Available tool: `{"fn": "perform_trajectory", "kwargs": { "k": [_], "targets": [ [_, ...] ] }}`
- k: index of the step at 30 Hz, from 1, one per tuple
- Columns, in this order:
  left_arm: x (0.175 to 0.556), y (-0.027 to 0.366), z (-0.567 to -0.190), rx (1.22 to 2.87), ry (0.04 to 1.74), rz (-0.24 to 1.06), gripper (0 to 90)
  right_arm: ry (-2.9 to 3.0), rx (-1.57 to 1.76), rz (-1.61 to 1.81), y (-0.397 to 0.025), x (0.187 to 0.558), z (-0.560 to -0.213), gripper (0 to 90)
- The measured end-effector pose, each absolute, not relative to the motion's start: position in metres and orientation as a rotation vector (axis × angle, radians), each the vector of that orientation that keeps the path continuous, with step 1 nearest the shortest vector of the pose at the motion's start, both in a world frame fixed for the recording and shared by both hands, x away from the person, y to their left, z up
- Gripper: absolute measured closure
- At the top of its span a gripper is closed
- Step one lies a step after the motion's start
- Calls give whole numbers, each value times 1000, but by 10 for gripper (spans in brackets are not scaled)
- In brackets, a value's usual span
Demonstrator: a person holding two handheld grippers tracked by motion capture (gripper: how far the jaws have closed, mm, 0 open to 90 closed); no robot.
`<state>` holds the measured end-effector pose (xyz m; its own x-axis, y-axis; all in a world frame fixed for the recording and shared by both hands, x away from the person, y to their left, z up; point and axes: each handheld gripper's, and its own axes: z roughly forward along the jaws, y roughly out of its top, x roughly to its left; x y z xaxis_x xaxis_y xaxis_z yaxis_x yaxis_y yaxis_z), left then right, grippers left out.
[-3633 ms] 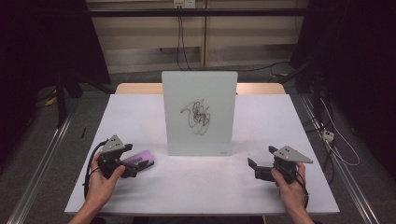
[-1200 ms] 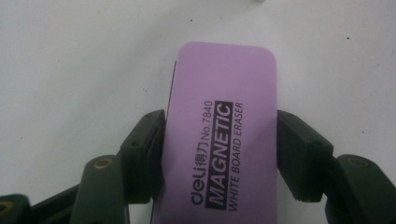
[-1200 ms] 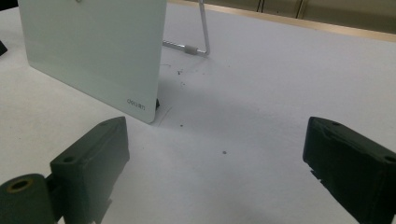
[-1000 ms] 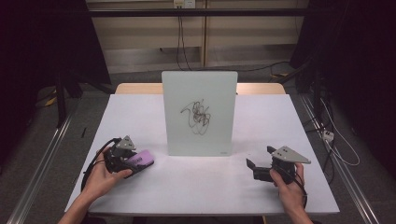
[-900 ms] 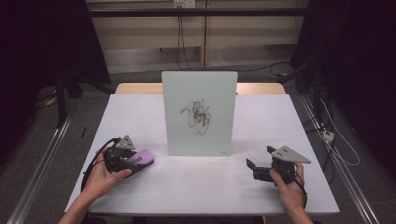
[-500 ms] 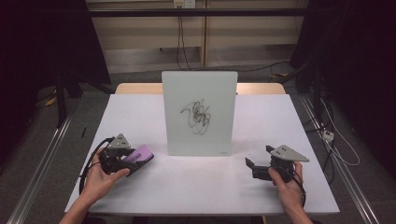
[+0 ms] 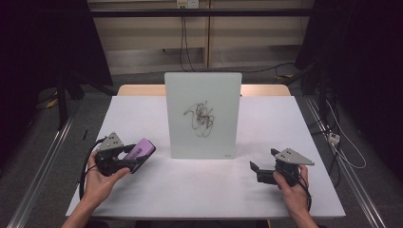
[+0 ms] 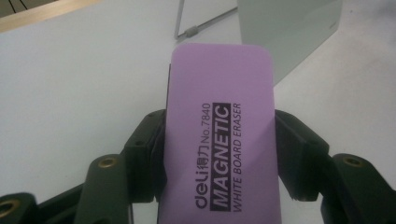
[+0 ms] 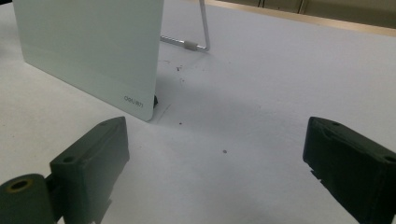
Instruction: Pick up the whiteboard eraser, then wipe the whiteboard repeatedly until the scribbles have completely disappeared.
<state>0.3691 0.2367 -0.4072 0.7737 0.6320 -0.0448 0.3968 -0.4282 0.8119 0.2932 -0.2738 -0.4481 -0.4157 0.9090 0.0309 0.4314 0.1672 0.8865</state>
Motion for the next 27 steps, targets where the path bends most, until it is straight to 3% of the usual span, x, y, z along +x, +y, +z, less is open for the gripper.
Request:
{"fn": "perform_trajectory", "kwargs": {
  "k": [13,27],
  "targets": [
    [365,233,-401,2042,702,298,410,1936,1261,1194,-273,296,-448,71],
    [358,199,-372,2025,609,358,411,1957,1235,1210,-272,293,-448,71]
  ]
}}
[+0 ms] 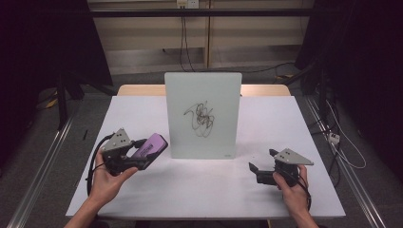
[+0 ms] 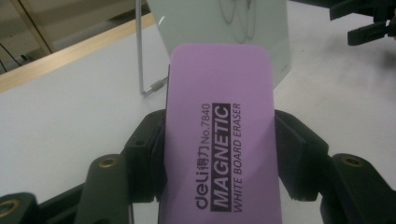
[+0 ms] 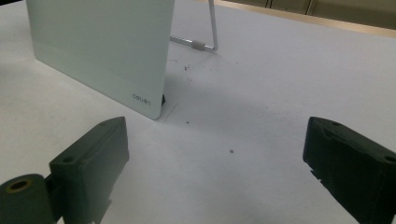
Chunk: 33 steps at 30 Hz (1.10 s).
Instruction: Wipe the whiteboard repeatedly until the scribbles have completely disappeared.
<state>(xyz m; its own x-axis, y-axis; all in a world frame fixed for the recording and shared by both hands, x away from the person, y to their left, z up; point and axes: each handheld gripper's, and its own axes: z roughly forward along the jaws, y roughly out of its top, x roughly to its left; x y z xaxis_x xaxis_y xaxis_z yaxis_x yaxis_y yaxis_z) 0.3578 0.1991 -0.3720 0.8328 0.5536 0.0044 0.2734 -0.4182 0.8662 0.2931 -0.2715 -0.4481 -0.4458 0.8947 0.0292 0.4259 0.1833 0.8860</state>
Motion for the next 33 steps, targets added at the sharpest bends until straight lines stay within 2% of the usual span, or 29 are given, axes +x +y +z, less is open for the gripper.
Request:
{"fn": "perform_trajectory", "kwargs": {
  "k": [9,17,33],
  "targets": [
    [367,169,-353,2042,540,364,411,1946,1242,1215,-274,293,-447,70],
    [372,156,-348,2036,530,372,410,1953,1235,1219,-273,292,-447,69],
    [388,127,-311,1994,447,422,411,1964,1225,1217,-272,291,-447,69]
  ]
}}
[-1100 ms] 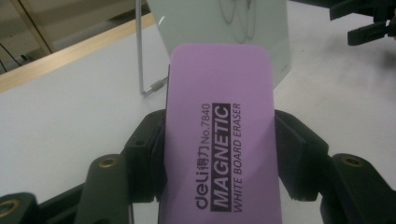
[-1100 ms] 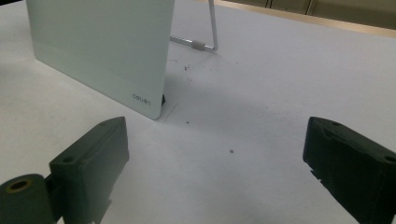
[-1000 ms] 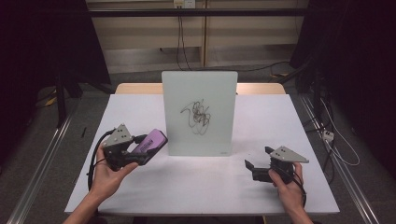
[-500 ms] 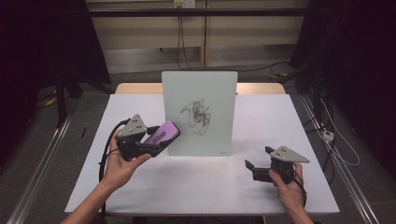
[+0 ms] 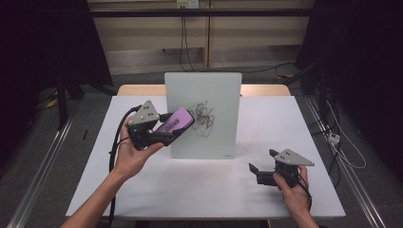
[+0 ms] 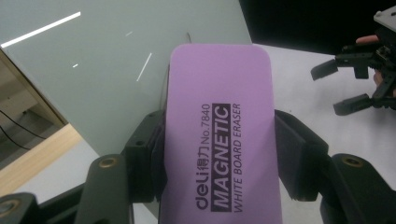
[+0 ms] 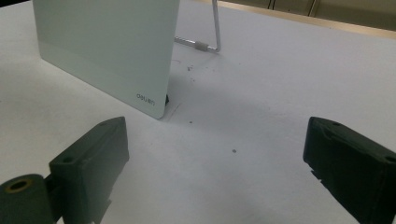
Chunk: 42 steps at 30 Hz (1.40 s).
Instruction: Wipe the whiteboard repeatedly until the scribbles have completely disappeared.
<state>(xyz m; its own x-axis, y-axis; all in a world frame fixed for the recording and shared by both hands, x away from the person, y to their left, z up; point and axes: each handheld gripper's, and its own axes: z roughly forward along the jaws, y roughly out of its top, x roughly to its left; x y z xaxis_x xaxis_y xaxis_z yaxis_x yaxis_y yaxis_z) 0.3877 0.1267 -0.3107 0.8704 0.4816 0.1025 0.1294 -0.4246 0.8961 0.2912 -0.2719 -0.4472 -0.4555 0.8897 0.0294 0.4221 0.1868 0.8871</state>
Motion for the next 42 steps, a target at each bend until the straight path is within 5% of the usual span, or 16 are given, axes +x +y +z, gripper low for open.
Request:
{"fn": "perform_trajectory", "kwargs": {
  "k": [42],
  "targets": [
    [434,87,-289,2043,320,595,412,1972,1228,1214,-272,293,-449,64]
  ]
}}
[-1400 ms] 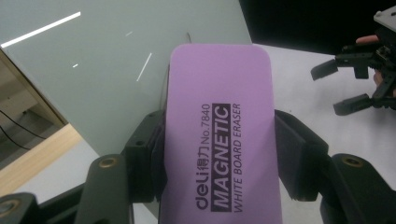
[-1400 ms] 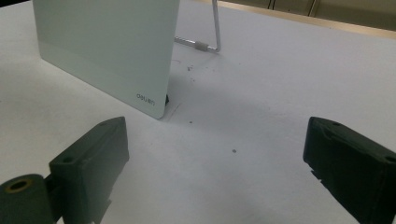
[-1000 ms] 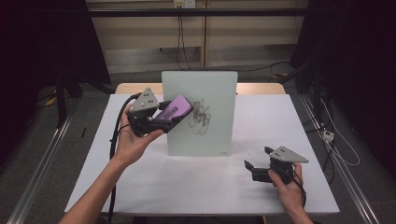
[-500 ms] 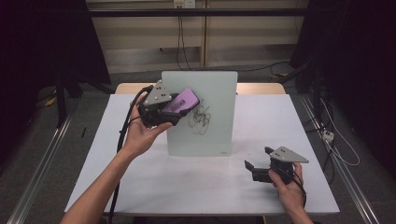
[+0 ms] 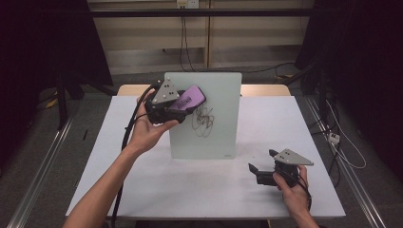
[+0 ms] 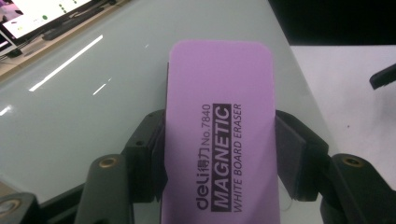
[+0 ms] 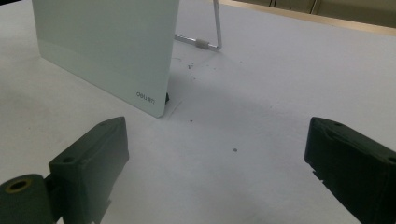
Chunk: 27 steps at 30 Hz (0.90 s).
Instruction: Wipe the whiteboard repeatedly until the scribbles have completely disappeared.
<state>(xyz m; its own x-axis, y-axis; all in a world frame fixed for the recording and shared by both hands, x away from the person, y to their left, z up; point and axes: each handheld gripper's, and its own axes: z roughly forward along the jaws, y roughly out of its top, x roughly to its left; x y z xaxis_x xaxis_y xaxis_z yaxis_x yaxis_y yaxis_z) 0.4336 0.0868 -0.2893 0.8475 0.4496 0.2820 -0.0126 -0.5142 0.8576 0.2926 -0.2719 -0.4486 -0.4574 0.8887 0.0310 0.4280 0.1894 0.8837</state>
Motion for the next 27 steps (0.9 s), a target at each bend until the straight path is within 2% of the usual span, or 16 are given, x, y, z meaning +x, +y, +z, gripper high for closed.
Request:
{"fn": "perform_trajectory", "kwargs": {
  "k": [17,27],
  "targets": [
    [431,79,-300,2109,252,626,412,1976,1222,1213,-271,293,-449,66],
    [424,73,-323,2119,246,569,411,1977,1223,1213,-271,293,-449,66]
  ]
}}
